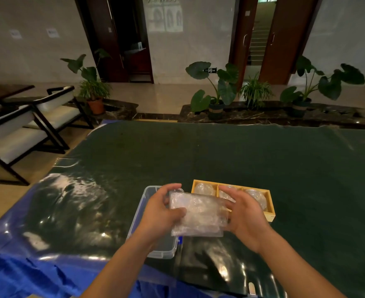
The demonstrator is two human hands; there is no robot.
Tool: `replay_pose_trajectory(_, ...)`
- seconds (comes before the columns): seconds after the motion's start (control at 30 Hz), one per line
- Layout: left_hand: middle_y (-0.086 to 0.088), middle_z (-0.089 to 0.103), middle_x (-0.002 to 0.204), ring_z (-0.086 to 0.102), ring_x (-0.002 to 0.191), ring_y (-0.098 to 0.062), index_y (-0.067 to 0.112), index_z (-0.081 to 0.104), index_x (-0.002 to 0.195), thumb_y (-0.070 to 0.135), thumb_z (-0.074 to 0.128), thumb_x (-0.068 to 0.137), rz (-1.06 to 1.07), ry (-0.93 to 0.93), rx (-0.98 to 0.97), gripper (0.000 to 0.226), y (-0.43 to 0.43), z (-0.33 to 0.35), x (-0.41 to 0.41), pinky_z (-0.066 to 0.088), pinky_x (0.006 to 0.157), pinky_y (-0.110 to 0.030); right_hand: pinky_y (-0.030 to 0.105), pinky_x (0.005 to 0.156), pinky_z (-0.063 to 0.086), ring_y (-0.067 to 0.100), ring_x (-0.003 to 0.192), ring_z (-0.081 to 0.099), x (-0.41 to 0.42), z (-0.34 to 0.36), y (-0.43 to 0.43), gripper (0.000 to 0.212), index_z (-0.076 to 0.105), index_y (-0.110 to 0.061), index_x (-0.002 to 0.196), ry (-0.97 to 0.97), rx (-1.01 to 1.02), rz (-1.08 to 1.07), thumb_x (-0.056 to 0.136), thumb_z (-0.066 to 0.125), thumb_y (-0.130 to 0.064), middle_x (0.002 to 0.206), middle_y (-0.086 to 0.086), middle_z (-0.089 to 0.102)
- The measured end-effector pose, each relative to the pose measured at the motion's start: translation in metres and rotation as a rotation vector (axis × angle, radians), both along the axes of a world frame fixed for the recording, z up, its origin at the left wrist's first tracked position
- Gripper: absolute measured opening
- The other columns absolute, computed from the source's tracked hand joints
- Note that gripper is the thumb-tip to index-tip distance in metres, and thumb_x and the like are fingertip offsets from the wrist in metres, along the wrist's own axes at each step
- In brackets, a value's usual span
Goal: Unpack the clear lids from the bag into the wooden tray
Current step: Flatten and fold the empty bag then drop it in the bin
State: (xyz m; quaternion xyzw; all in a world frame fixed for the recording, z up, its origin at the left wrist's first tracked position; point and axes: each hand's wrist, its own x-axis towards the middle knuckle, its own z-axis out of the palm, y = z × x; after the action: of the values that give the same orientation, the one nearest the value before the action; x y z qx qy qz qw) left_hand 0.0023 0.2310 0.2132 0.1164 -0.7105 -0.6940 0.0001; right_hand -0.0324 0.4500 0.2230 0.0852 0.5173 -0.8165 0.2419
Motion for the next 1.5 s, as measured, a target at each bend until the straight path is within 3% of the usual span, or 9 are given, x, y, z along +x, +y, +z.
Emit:
replay_pose_trajectory(0.07,-0.001,0.075,0.100,0.072,0.077,-0.004,0.045,0.067,0.114,-0.012,0.074,0.074,0.002,0.098,-0.152,0.070,0.005,0.002,0.000,0.058,0.060,-0.026,0.054,0.081,0.060,0.029,0.099,0.074,0.001,0.002,-0.002,0.045,0.064,-0.031,0.119,0.014,0.116,0.091,0.085,0.062,-0.059,0.111,0.006,0.076)
replay_pose_trajectory(0.23,-0.007,0.079,0.095,0.076,0.079,-0.017,0.047,0.060,0.128,-0.009,0.076,0.075,0.040,0.076,-0.046,0.079,0.006,0.001,-0.002,0.062,0.064,-0.037,0.049,0.077,0.063,0.024,0.088,0.076,0.008,-0.003,-0.011,0.044,0.067,-0.015,0.114,0.191,0.408,0.071,0.074,0.084,-0.008,0.106,0.011,0.074)
replay_pose_trajectory(0.33,-0.008,0.078,0.109,0.077,0.096,-0.030,0.038,0.059,0.129,0.009,0.080,0.080,0.014,-0.112,0.236,0.060,0.005,-0.006,0.004,0.063,0.069,-0.044,0.043,0.071,0.064,0.021,0.083,0.076,0.005,-0.002,-0.012,0.044,0.066,-0.020,0.108,0.252,0.468,-0.080,0.071,0.086,-0.004,0.099,0.006,0.074)
replay_pose_trajectory(0.43,-0.014,0.079,0.105,0.078,0.087,-0.034,0.016,0.066,0.121,0.018,0.077,0.082,-0.131,-0.191,0.209,0.041,0.003,-0.013,0.014,0.062,0.062,-0.039,0.043,0.071,0.064,0.020,0.088,0.073,0.006,-0.001,-0.016,0.050,0.063,-0.030,0.107,0.349,0.552,-0.094,0.070,0.088,-0.008,0.103,0.001,0.070)
replay_pose_trajectory(0.6,-0.018,0.080,0.091,0.076,0.071,-0.030,0.005,0.070,0.112,-0.004,0.068,0.091,0.043,-0.108,0.172,0.024,-0.013,-0.017,0.026,0.060,0.059,-0.031,0.052,0.080,0.061,0.029,0.100,0.073,0.006,-0.014,-0.025,0.064,0.058,-0.030,0.125,0.195,0.208,0.063,0.068,0.087,-0.032,0.117,0.010,0.071)
replay_pose_trajectory(0.83,-0.020,0.077,0.084,0.071,0.061,-0.028,-0.006,0.067,0.110,-0.013,0.065,0.087,0.242,-0.094,0.313,0.025,-0.073,-0.022,0.062,0.061,0.052,-0.032,0.026,0.051,0.056,0.023,0.063,0.072,0.014,-0.025,-0.095,0.015,0.070,-0.003,0.104,0.270,0.286,0.296,0.089,0.069,-0.004,0.080,0.018,0.075)
replay_pose_trajectory(1.03,-0.025,0.077,0.084,0.075,0.066,-0.037,0.000,0.071,0.103,0.015,0.061,0.099,0.455,-0.116,0.392,0.019,-0.155,-0.032,0.123,0.058,0.045,-0.032,0.026,0.050,0.056,0.021,0.056,0.069,0.019,-0.044,-0.193,0.011,0.068,0.002,0.099,0.274,0.323,0.476,0.088,0.068,0.001,0.067,0.016,0.072)
replay_pose_trajectory(1.33,-0.024,0.063,0.069,0.057,0.058,-0.030,-0.006,0.069,0.089,0.008,0.054,0.091,0.993,-0.153,0.427,0.021,-0.251,-0.078,0.203,0.038,0.053,-0.032,0.027,0.042,0.053,0.020,0.048,0.065,0.077,-0.081,-0.345,0.016,0.071,-0.018,0.076,0.445,0.408,0.841,0.083,0.070,-0.003,0.057,0.009,0.068)
replay_pose_trajectory(1.5,-0.023,0.077,0.090,0.071,0.076,-0.037,0.004,0.071,0.106,0.025,0.052,0.100,0.920,-0.210,0.642,0.029,-0.267,-0.082,0.227,0.057,0.053,-0.037,0.032,0.046,0.054,0.024,0.047,0.063,0.088,-0.092,-0.380,0.004,0.068,-0.010,0.086,0.433,0.433,0.876,0.086,0.067,-0.006,0.054,0.010,0.066)
